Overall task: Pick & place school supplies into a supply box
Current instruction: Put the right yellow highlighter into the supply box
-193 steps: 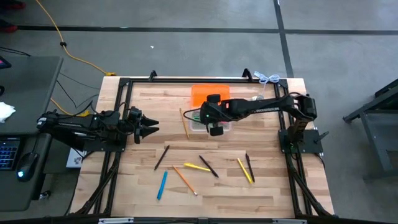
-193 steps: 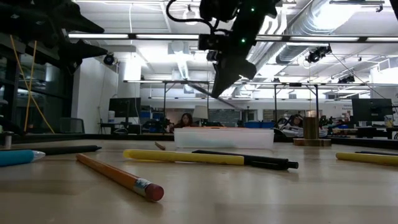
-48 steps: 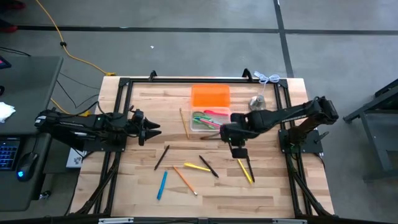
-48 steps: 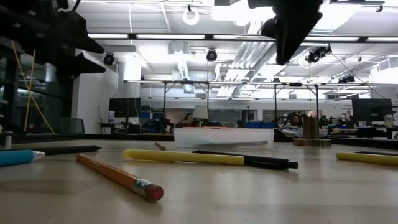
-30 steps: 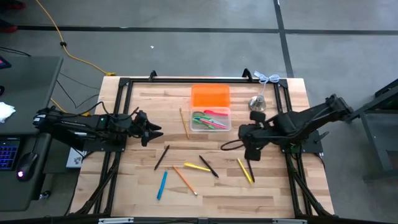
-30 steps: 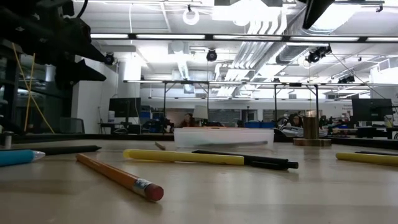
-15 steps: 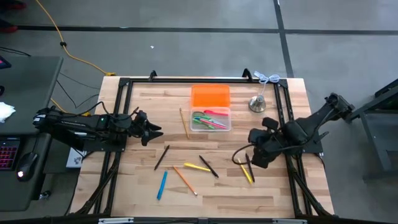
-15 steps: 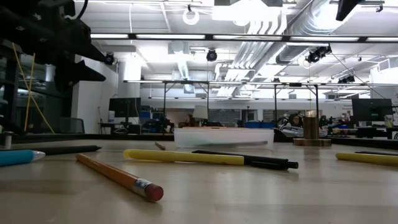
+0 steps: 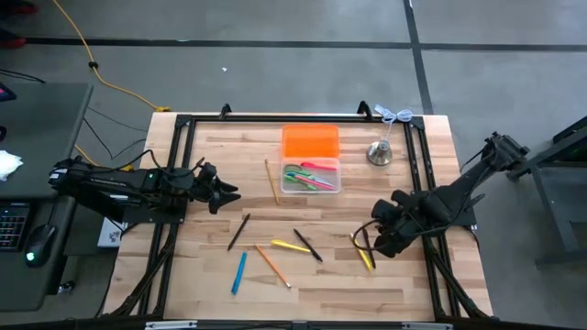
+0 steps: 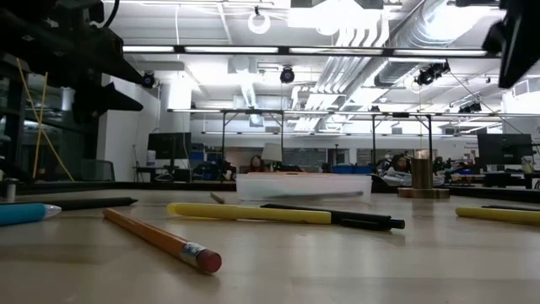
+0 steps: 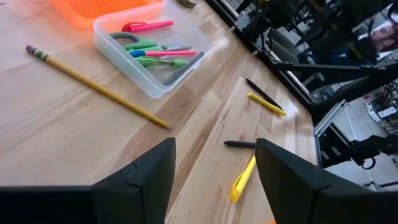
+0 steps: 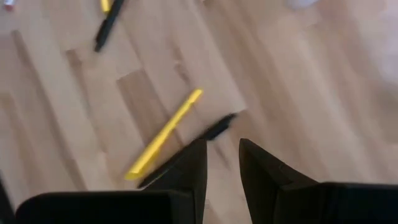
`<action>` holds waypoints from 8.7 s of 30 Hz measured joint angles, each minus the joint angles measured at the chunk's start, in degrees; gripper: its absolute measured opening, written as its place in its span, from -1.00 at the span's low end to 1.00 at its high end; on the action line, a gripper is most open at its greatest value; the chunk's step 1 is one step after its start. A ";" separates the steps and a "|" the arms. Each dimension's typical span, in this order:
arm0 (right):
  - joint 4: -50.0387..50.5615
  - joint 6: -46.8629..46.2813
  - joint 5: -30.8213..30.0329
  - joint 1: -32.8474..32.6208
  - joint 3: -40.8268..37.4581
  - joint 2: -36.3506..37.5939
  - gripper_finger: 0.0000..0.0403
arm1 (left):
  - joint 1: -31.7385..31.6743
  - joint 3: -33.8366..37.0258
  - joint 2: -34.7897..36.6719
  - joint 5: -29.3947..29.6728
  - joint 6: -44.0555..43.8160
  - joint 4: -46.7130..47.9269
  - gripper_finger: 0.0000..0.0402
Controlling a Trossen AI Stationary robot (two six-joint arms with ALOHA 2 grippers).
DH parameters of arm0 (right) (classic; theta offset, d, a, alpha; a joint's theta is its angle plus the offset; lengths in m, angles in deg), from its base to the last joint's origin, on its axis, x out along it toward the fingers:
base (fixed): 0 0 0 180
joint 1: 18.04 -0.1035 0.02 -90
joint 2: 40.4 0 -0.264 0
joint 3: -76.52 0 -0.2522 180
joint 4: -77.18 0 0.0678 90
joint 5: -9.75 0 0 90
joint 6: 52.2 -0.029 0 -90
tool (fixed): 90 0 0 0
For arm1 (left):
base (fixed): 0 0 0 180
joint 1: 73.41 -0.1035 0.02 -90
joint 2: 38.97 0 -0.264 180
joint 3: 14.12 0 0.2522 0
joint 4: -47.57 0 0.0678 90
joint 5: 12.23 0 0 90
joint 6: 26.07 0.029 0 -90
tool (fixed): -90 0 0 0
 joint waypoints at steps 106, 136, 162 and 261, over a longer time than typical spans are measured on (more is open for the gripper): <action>-25.71 6.79 19.59 11.28 -4.28 -29.06 -0.94 | 0.00 -0.01 0.02 -0.32 -1.24 3.88 0.25; -48.09 11.14 16.67 21.25 -4.33 -15.64 -0.99 | 0.02 0.00 0.02 -4.89 -0.42 -7.10 0.25; -92.23 17.68 27.59 33.97 -4.27 -15.60 -0.98 | 0.00 0.00 -5.71 -7.14 2.92 -27.15 0.25; -101.85 23.71 22.13 34.49 -4.33 -17.83 -0.98 | -0.02 -27.34 -43.87 -4.37 12.86 -34.50 -0.84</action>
